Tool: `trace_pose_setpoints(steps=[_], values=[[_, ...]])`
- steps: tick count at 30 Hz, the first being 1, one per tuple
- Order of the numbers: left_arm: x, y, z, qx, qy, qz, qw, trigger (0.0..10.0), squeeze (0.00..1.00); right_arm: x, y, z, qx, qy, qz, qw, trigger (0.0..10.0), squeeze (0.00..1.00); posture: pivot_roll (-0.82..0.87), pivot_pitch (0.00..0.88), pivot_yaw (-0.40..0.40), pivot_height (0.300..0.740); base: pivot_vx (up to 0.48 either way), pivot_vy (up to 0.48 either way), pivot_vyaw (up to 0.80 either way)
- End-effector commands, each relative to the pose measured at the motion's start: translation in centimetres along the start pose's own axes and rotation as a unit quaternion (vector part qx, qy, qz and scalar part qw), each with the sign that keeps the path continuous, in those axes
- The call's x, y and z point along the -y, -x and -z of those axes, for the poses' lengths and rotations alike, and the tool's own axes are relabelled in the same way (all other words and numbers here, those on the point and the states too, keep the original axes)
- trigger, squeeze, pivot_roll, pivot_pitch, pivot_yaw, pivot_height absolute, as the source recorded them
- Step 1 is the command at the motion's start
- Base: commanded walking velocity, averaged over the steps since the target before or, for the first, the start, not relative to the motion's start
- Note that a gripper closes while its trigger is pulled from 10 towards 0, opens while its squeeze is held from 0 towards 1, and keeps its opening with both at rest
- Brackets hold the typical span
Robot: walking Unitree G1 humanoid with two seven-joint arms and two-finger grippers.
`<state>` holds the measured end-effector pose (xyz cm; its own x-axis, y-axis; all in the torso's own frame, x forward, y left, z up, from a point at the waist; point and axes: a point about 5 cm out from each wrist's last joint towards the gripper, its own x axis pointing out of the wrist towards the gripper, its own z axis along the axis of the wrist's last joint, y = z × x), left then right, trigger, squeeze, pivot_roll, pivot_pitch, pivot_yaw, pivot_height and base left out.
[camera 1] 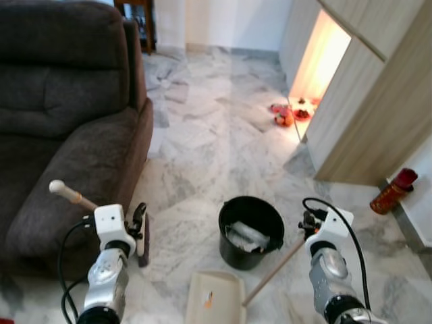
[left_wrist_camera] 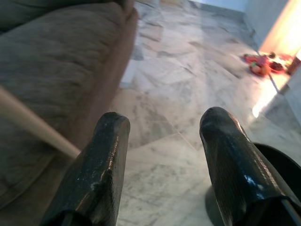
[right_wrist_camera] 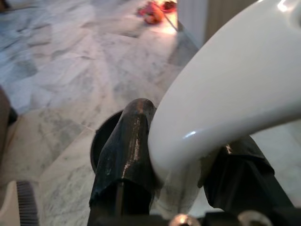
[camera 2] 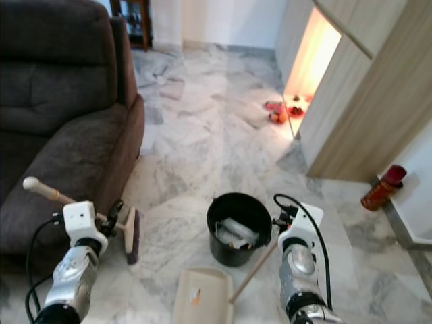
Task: Sweep floor
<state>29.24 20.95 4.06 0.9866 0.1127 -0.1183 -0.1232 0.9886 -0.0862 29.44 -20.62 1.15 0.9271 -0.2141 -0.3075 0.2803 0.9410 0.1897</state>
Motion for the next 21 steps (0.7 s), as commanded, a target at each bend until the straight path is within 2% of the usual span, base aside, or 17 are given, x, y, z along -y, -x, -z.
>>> trace_pose_setpoints(steps=[1, 3, 9, 19, 21], values=[[0.82, -0.09, 0.05, -0.003, 0.007, 0.011, 1.000, 10.0, 0.00, 0.59, -0.09, -0.39, 0.008, -0.001, 0.009, 1.000, 10.0, 0.00, 0.06, 0.023, -0.071, 0.740, 0.000, 0.000, 0.00], [0.85, -0.10, 0.04, -0.003, 0.008, 0.012, 1.000, 10.0, 0.00, 0.58, -0.10, -0.41, 0.008, -0.002, 0.009, 1.000, 10.0, 0.00, 0.06, 0.023, -0.071, 0.740, 0.000, 0.000, 0.00], [1.06, -0.09, 0.01, -0.003, 0.010, 0.017, 1.000, 10.0, 0.00, 0.52, -0.12, -0.44, 0.008, -0.001, 0.008, 1.000, 10.0, 0.00, 0.06, 0.023, -0.071, 0.740, 0.000, 0.333, 0.00], [1.34, -0.04, 0.06, -0.004, 0.011, 0.026, 1.000, 10.0, 0.00, 0.61, -0.05, -0.30, 0.006, -0.001, 0.009, 1.000, 10.0, 0.00, 0.07, 0.023, -0.072, 0.740, 0.000, 0.000, 0.00], [1.48, -0.02, 0.08, -0.004, 0.011, 0.028, 1.000, 10.0, 0.00, 0.60, -0.04, -0.30, 0.006, -0.001, 0.010, 1.000, 10.0, 0.00, 0.07, 0.023, -0.072, 0.740, 0.000, 0.373, 0.00]])
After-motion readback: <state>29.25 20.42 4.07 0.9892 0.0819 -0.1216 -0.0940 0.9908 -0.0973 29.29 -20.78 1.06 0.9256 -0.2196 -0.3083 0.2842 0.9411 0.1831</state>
